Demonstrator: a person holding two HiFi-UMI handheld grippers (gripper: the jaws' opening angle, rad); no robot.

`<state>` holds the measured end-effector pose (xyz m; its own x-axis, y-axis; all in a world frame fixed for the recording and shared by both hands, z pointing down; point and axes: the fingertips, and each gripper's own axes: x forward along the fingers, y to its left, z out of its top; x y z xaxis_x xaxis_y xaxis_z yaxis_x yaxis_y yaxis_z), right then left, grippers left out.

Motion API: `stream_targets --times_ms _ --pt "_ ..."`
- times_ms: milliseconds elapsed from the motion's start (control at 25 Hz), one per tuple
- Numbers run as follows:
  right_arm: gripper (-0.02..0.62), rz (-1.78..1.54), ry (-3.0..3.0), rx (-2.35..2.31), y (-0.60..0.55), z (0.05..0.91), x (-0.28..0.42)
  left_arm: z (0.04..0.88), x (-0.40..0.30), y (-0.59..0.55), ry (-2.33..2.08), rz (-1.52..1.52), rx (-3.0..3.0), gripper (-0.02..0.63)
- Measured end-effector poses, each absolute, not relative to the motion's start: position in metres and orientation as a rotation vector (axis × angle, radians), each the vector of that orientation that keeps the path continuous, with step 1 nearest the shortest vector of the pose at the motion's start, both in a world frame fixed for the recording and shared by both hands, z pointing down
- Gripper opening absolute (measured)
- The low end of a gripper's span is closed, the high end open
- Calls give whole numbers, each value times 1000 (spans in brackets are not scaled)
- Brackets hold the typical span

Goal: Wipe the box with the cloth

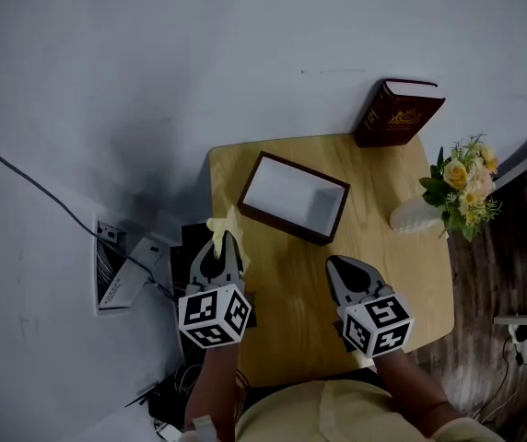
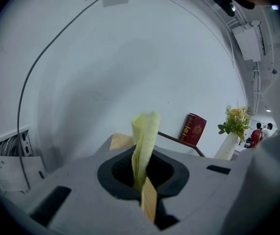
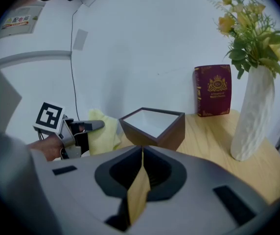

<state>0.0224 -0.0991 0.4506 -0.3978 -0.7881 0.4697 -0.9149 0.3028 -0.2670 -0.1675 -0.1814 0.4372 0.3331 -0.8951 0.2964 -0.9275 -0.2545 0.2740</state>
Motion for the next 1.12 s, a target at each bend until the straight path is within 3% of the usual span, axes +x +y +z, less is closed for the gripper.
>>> stream_targets --times_ms 1120 --pt "32 861 -2359 1517 -106 472 63 455 -94 -196 -1541 108 2209 29"
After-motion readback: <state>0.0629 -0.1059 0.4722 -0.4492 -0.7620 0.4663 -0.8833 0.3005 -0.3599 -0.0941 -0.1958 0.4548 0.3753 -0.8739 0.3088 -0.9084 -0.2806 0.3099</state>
